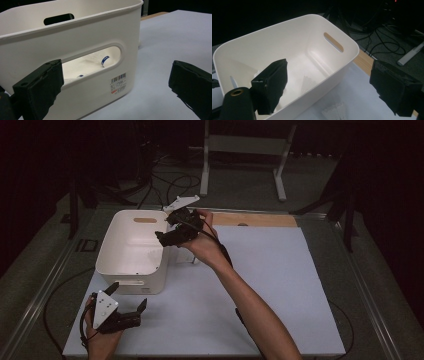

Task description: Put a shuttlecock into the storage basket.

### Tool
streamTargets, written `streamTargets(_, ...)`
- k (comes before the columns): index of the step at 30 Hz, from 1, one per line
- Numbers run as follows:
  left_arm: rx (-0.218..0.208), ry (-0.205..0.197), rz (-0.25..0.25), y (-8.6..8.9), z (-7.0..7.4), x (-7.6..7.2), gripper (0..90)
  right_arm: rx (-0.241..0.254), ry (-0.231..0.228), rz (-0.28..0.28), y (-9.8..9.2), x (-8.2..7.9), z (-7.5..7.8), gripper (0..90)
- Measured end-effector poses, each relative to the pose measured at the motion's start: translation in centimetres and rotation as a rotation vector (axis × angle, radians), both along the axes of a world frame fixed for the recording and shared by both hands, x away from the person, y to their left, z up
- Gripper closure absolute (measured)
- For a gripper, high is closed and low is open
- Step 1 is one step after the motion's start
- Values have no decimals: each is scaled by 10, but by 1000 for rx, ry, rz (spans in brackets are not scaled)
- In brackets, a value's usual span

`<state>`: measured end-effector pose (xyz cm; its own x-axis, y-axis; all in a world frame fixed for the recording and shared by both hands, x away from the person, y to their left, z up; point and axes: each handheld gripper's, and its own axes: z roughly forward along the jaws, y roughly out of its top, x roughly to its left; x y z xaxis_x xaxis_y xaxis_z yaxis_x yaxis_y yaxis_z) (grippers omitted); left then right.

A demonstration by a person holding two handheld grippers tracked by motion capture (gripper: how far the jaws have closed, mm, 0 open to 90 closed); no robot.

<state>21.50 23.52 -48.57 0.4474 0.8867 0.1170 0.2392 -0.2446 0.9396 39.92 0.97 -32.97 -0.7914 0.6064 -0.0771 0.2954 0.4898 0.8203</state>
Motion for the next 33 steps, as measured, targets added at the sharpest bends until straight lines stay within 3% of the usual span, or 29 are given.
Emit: streamTargets(33, -3, 0, 3, 0, 0, 1, 2, 27, 18, -85, -19, 9, -16, 147)
